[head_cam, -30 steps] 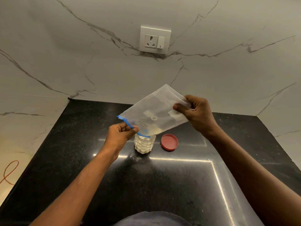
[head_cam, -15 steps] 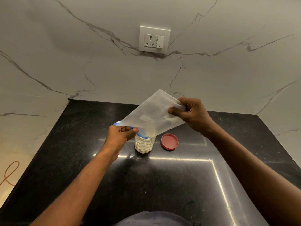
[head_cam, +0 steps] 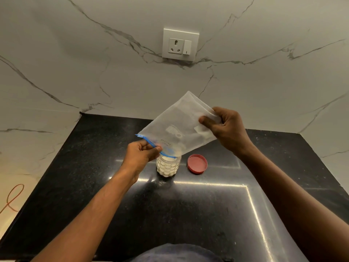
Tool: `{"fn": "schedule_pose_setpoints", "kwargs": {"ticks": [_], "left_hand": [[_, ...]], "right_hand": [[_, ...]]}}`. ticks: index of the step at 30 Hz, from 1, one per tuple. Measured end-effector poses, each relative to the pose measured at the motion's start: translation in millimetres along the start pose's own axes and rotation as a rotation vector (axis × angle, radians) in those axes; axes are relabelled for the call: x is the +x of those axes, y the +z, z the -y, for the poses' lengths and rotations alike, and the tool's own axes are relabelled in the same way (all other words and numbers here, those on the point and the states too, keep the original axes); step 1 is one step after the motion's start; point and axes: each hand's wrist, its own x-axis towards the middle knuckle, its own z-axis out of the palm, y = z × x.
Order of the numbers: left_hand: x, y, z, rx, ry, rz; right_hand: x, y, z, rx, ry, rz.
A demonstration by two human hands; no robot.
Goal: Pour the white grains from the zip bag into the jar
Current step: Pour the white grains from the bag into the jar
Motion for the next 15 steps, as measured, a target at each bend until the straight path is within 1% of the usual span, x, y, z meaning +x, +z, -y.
{"fn": "schedule_pose_setpoints", "kwargs": {"ticks": [1, 2, 4, 5, 6, 7, 8, 11, 12, 15], "left_hand": [[0, 0, 0, -0.005, -0.002, -0.002], [0, 1, -1, -0.016, -0.009, -0.009], [0, 3, -2, -0.061, -0.039, -0.025], [0, 4, -2, -0.082, -0.056, -0.033], [0, 5, -2, -0.094, -0.068, -0.042], [0, 5, -1, -0.099, -0.076, -0.05], [1, 4, 0, -0.101, -0.082, -0.055], [0, 4, -1, -0.108, -0.093, -0.055], [0, 4, 0, -0.109, -0.093, -0.056], [0, 4, 0, -0.102, -0.089, -0.064]], "right_hand": [[1, -1, 1, 0.004, 0.038, 0.053], [1, -1, 2, -0.016, 0.094, 0.15], [-3, -1, -1, -0.109, 0.229, 0.39], [-7, 0, -3, -0.165, 0.27, 0.47], [-10, 1, -5, -0.199, 0.283, 0.489], [-11, 1, -8, -0.205, 0.278, 0.45], [-12, 0, -9, -0.174, 0.262, 0.368], [-14, 3, -12, 0.011, 0.19, 0.091], [-16, 6, -12, 0.019, 0.165, 0.055], [-28, 22, -13, -0.105, 0.046, 0.083]]}}
